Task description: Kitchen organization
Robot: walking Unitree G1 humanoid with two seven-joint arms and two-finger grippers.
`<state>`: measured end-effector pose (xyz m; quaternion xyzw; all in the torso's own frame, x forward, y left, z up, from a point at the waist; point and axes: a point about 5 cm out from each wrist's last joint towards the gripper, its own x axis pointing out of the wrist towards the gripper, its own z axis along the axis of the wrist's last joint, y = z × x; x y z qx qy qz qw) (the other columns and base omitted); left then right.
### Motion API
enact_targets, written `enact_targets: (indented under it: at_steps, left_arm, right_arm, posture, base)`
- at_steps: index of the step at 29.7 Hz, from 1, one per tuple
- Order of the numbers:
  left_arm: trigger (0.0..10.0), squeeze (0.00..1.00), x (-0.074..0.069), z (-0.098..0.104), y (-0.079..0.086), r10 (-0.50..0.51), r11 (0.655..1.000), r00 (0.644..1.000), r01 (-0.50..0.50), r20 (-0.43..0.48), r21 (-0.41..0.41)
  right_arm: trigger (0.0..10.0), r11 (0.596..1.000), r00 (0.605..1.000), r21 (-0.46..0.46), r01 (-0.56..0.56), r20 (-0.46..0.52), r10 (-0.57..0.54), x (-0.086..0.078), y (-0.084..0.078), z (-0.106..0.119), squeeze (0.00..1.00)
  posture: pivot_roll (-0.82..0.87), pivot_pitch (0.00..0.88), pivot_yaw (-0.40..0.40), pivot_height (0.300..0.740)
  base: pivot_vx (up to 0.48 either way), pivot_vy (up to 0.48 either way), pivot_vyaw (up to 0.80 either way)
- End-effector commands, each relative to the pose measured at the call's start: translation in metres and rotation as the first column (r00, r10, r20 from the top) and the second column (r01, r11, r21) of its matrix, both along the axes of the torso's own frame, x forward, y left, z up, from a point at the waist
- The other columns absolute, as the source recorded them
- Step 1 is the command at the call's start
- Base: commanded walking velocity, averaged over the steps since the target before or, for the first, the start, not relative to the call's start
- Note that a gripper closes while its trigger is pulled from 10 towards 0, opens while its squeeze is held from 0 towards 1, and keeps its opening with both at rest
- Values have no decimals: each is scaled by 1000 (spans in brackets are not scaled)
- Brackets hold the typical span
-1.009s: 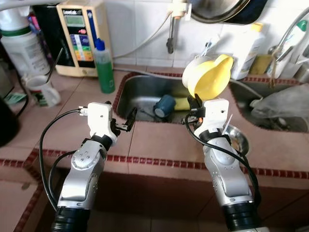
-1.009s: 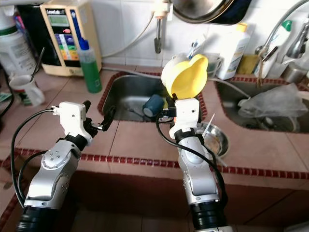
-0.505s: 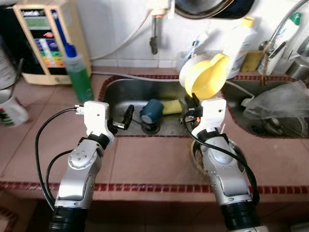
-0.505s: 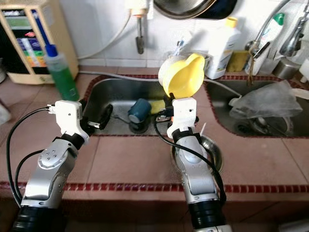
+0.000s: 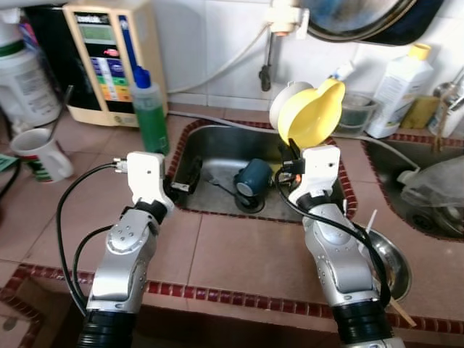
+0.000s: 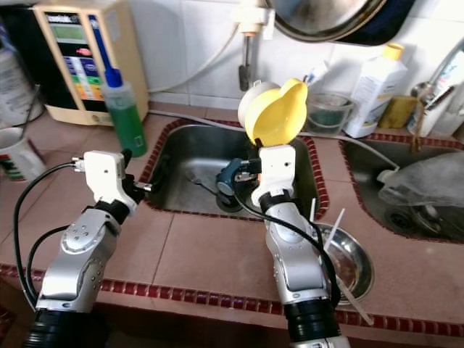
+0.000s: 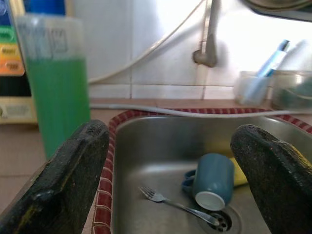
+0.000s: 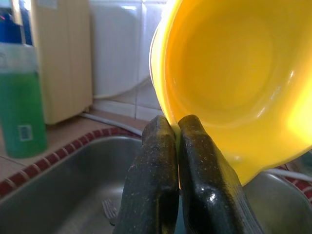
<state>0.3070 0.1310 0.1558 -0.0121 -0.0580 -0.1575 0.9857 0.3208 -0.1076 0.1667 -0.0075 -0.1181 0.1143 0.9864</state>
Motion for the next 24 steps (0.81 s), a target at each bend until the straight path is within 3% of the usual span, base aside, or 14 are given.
enact_targets:
  at_steps: [1,13,24]
  left_arm:
    - [10000,0,-3,7,-6,-43,998,998,42,34,36]
    - [10000,0,-12,14,-16,-195,978,980,191,47,87]
    - [10000,0,-28,27,-16,-267,958,963,260,43,120]
  right_arm:
    - [10000,1000,1000,5,10,9,-10,3,-5,5,0]
    - [10000,999,999,-28,-39,-24,38,11,-15,11,0]
    - [10000,983,984,-89,-159,-90,151,19,-21,21,0]
  posture:
    - [-8,3,-6,740]
    - [-4,51,-10,740]
    - [3,211,-21,740]
  base:
    - [0,0,0]
    - [0,0,0]
    - [0,0,0]
